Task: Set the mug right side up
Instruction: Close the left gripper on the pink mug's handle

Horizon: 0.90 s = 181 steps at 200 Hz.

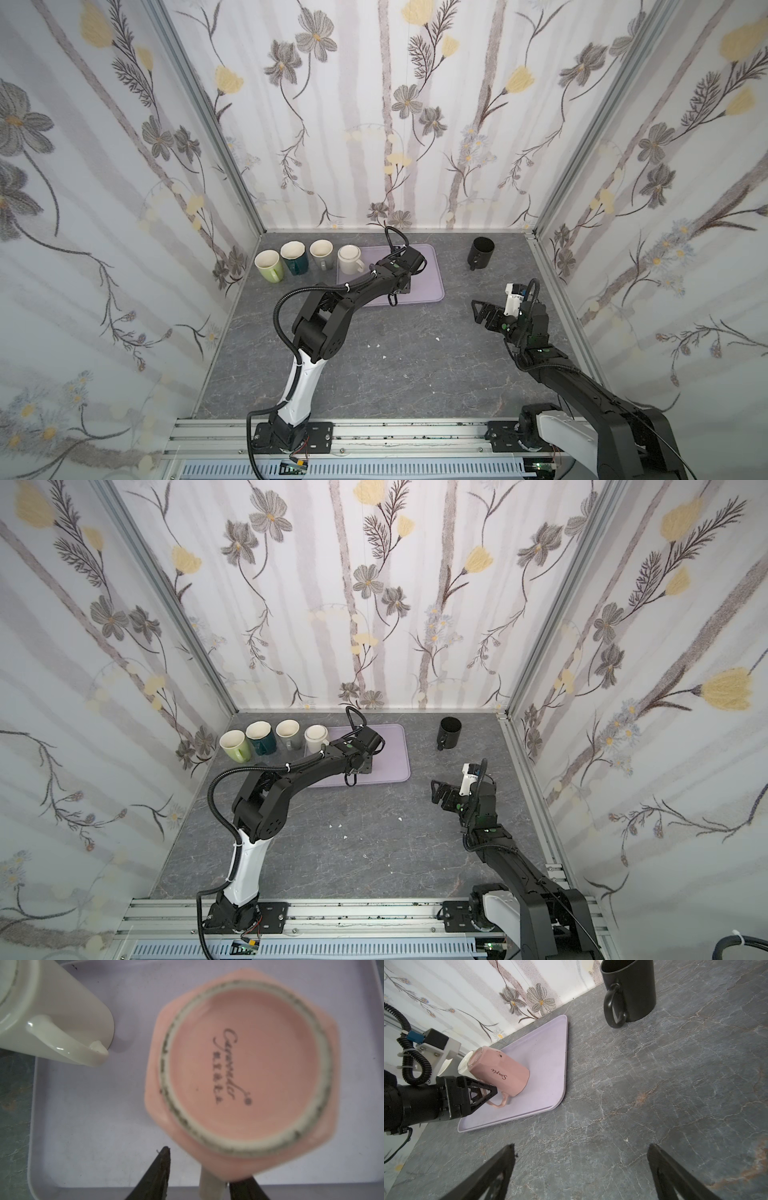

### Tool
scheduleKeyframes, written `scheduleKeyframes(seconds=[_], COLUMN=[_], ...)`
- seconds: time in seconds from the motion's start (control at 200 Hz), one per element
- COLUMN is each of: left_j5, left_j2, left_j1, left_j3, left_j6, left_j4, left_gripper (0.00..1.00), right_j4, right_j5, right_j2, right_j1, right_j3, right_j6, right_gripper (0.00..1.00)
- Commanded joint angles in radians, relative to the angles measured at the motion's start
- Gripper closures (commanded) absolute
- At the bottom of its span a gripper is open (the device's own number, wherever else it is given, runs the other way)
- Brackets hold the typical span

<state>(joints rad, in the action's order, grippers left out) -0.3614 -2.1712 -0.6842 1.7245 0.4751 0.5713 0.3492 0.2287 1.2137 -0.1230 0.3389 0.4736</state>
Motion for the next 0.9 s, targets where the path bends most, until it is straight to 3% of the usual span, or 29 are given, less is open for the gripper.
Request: scheduleKeyframes(seconds=[0.0, 0.525, 0.899], left_j5=[0.019, 0.078, 0.047], left_j2=[-0.02, -0.071, -0.139], left_j1=[0.015, 0.043, 0.052], left_j3=[0.023, 0.091, 0.178], left_j6=[0.004, 0.008, -0.006], left_j4=[0.007, -0.024, 0.016], left_gripper=[0.52, 0.61, 0.74], right_j4=[-0.013, -0.016, -0.018], right_j5=[-0.026, -0.04, -0.04], right_j2=[-0.008, -0.011, -0.004], right_j1=[0.0, 0.0, 0.0], right_j3=[0.009, 0.008, 0.008], right_j6=[0.006, 0.008, 0.008], right_gripper=[0.0, 0.0, 0.0])
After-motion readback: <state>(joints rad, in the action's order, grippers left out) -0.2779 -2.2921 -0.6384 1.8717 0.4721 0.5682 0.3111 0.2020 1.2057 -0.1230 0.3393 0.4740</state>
